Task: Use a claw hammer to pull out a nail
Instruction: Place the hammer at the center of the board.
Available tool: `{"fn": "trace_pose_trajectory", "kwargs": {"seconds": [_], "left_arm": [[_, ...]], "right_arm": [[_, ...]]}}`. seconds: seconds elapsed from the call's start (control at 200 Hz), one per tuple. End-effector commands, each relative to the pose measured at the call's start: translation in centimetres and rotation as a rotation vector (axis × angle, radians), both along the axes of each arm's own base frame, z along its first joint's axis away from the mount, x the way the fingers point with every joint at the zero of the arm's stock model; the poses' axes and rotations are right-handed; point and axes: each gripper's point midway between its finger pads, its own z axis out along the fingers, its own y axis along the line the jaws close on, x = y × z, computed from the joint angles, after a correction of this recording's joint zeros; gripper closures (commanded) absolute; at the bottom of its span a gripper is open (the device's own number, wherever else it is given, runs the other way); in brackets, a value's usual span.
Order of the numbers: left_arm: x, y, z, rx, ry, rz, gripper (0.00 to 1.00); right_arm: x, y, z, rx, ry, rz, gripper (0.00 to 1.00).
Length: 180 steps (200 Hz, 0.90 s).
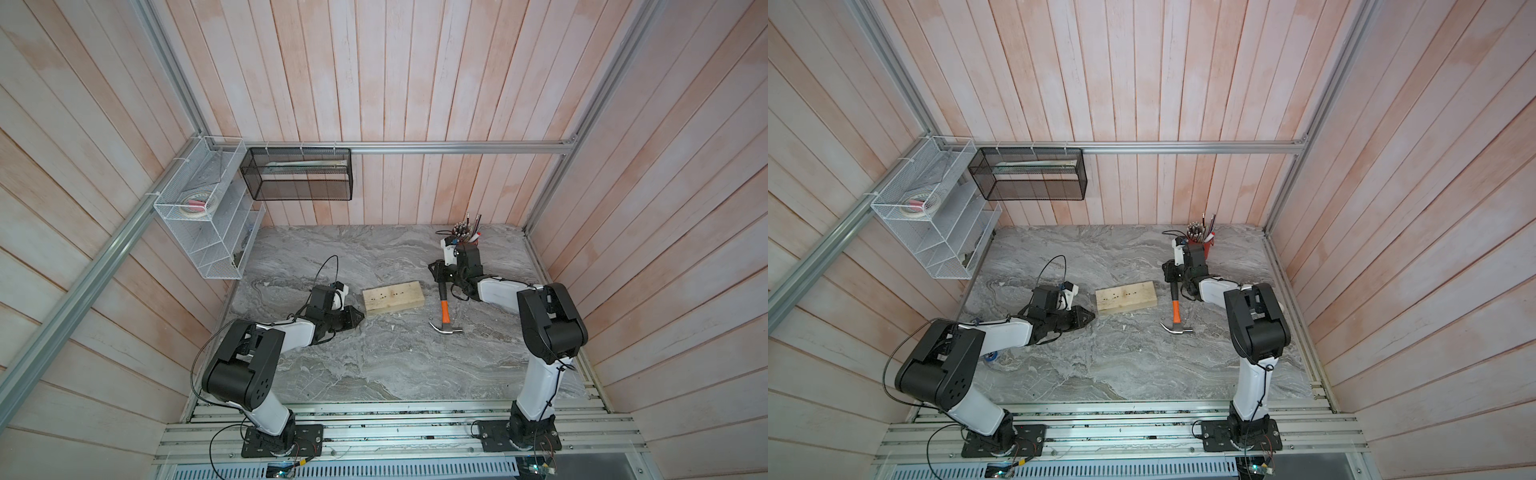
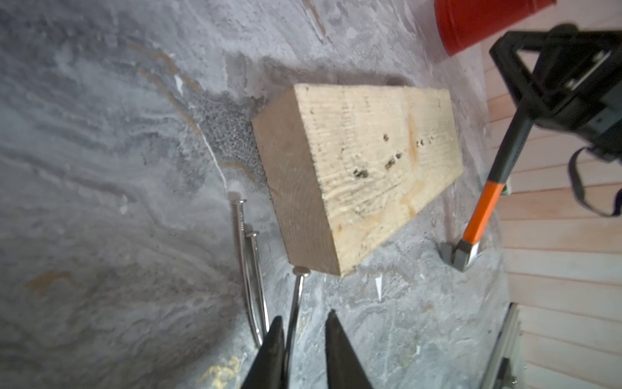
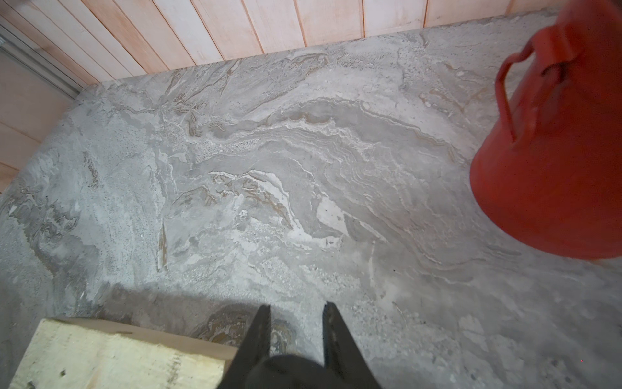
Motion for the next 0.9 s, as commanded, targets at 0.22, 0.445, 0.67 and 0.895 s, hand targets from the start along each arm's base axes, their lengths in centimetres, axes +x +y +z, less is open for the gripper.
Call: {"fn": "trace_pose_trajectory", "kwargs": {"seconds": [0.22,0.445,0.67,0.895], "left_arm": [[-0.2,-0.3,0.9,-0.058,-0.044,-0.043,1.0],[-0.7,-0.9,2.1,-0.094,-0.094,-0.099,1.0],[-1.3,-1.5,3.9,-0.132,-0.162,-0.145,1.0],[-1.8,-1.8,5.0,-0.16,-0.198,-0.176,1.0]], "right_arm": [[-0.1,-1.1,-4.5,-0.112,0.031,-0.026,1.0],[-0.3,-1.5,-5.6,-0.13,0.073,-0.042,0.85],[-0.2,-1.6,-6.8,-0.156,0.12,-0.046,0.74],[0.2,-1.6,-6.7,-0.164,0.137,-0.052,0.62]]}}
